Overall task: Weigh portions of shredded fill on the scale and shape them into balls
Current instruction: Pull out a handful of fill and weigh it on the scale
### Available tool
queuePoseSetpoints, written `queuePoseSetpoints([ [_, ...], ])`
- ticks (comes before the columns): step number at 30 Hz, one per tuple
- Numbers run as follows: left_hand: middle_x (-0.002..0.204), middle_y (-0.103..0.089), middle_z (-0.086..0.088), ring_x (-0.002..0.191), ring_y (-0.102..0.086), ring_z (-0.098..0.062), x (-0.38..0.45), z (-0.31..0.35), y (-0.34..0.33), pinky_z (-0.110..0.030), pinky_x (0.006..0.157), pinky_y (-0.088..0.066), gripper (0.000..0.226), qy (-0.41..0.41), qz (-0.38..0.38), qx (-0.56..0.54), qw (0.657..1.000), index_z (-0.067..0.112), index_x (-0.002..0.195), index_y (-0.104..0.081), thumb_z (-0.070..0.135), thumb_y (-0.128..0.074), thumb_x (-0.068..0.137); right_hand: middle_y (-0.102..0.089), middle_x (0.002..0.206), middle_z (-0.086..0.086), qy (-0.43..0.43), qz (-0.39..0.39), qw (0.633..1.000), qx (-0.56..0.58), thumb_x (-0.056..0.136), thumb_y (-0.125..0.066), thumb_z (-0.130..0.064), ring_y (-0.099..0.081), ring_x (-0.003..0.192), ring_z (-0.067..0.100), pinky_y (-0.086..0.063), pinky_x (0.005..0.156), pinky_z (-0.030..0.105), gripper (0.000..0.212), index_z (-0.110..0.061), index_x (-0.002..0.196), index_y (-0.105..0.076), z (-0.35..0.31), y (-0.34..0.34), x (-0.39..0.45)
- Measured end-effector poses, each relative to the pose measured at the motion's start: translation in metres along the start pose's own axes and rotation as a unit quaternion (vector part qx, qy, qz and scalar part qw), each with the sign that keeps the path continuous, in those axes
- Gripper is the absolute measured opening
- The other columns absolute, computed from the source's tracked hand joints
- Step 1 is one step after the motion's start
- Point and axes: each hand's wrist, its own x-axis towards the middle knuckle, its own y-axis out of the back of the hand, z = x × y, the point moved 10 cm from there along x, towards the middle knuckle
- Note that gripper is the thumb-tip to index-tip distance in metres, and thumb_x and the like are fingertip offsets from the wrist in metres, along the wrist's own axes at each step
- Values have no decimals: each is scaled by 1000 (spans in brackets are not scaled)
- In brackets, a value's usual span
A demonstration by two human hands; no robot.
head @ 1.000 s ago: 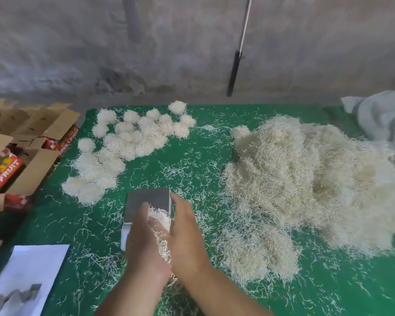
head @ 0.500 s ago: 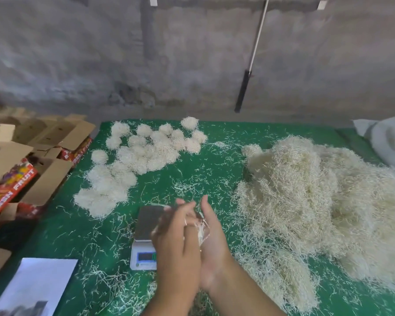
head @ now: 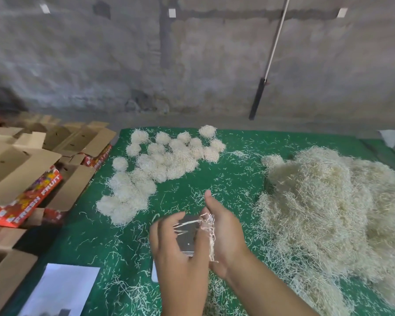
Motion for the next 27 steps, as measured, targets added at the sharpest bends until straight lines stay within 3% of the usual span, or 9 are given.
queuePoseSetpoints([
  [3, 120, -57, 27, 99, -63, 5, 9, -29, 1, -34, 76, -49, 42, 157, -7, -112, 981, 48, 113, -62, 80, -52, 87, -74, 84, 10, -7, -71, 996, -46, 94, -67, -63, -72, 76, 29, -60, 78, 43, 44, -21, 81, -75, -9, -13, 1],
  [7, 117, -77, -12, 107, -75, -29, -5, -56, -38, -55, 97, -54, 64, 394, -88, -360, 841, 19, 125, -70, 69, -47, 94, -67, 76, -2, 89, -44, 973, -208, 101, -64, -52, -59, 63, 16, -54, 69, 31, 35, -21, 84, -65, -19, -15, 5],
  [9, 120, -75, -15, 115, -71, -31, -9, -56, -44, -57, 104, -52, 63, 416, -56, -381, 824, 17, 126, -70, 65, -59, 87, -63, 75, -6, 147, 5, 946, -289, 105, -58, -48, -46, 59, 14, -43, 61, 30, 33, -23, 83, -62, -19, -16, 9],
  [12, 115, -75, 14, 114, -69, -9, -5, -42, -38, -47, 102, -54, 53, 323, -44, -269, 906, 41, 117, -74, 75, -47, 87, -69, 99, -1, 155, 53, 949, -271, 109, -49, -51, -58, 69, 9, -45, 61, 18, 32, -23, 101, -61, -15, -11, 14],
  [15, 116, -67, 37, 110, -64, 13, 4, -7, -34, -27, 92, -53, 53, 157, -80, -177, 968, 61, 124, -63, 86, -30, 92, -68, 84, 1, 62, 10, 986, -153, 108, -41, -61, -67, 73, 9, -53, 71, 22, 49, -19, 93, -63, 3, -10, 16],
  [18, 112, -73, 27, 107, -68, 5, 5, 5, -34, -21, 83, -54, 46, 62, -68, -129, 987, 51, 124, -66, 70, -34, 97, -45, 61, -2, -3, -44, 999, -25, 98, -43, -71, -48, 53, 12, -45, 55, 26, 57, -24, 69, -52, 13, -18, 10],
  [21, 96, -76, 13, 92, -73, -8, 7, -2, -29, -26, 78, -56, 32, 57, -25, -142, 988, 40, 103, -72, 58, -45, 99, -55, 66, 0, -33, -65, 997, 4, 91, -40, -81, -57, 59, 14, -48, 58, 28, 65, -23, 70, -61, 22, -16, 12],
  [24, 85, -68, -3, 80, -66, -20, 20, -17, -23, -45, 77, -55, 32, 75, 0, -129, 989, 34, 83, -65, 57, -48, 97, -76, 108, 8, -70, -69, 995, 6, 89, -40, -89, -75, 101, 20, -61, 84, 36, 83, -16, 109, -76, 33, -12, 6],
  [27, 82, -64, 3, 76, -59, -16, 34, -29, -17, -41, 74, -44, 22, 113, 24, -128, 985, 38, 83, -67, 46, -49, 93, -39, 168, 1, -70, -58, 995, 51, 85, -48, -90, -48, 147, 21, -49, 113, 59, 94, -35, 161, -40, 37, -6, 2],
])
